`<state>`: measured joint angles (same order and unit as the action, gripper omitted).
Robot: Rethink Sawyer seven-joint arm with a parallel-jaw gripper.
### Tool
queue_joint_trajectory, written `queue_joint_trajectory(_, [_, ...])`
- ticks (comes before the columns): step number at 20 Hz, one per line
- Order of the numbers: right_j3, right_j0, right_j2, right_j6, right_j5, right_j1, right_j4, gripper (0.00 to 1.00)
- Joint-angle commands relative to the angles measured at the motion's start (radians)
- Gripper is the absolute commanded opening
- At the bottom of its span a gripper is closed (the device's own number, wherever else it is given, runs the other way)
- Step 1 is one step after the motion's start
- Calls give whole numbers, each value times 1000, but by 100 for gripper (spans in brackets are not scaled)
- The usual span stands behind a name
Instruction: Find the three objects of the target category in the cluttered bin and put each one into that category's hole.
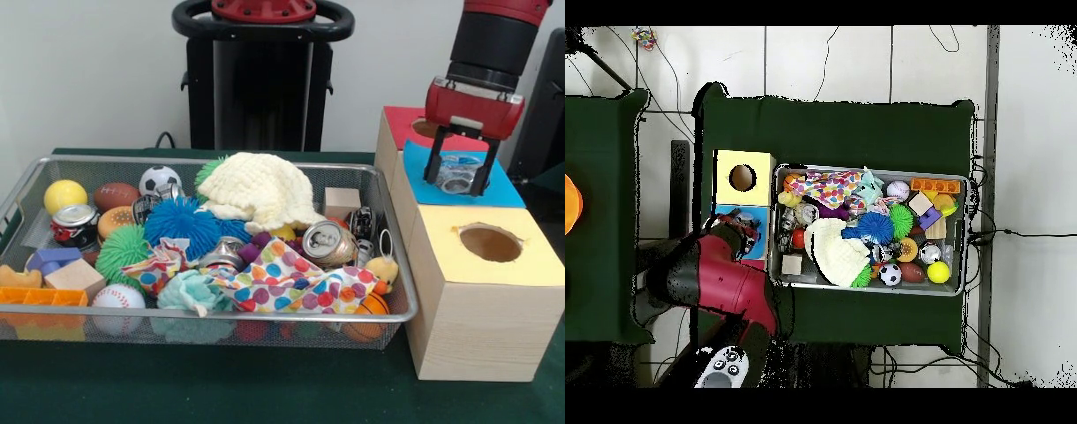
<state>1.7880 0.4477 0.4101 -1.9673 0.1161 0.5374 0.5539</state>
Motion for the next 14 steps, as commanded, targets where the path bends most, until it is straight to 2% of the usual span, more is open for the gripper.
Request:
queue_joint_trajectory(1, [65,-51,-147,-173,-52,2,-40,100])
queue_joint_trajectory(10, [68,-71,-154,-161,-35,21,-45,100])
queue_joint_trajectory(14, [65,-52,-128,-158,20,47,-36,100])
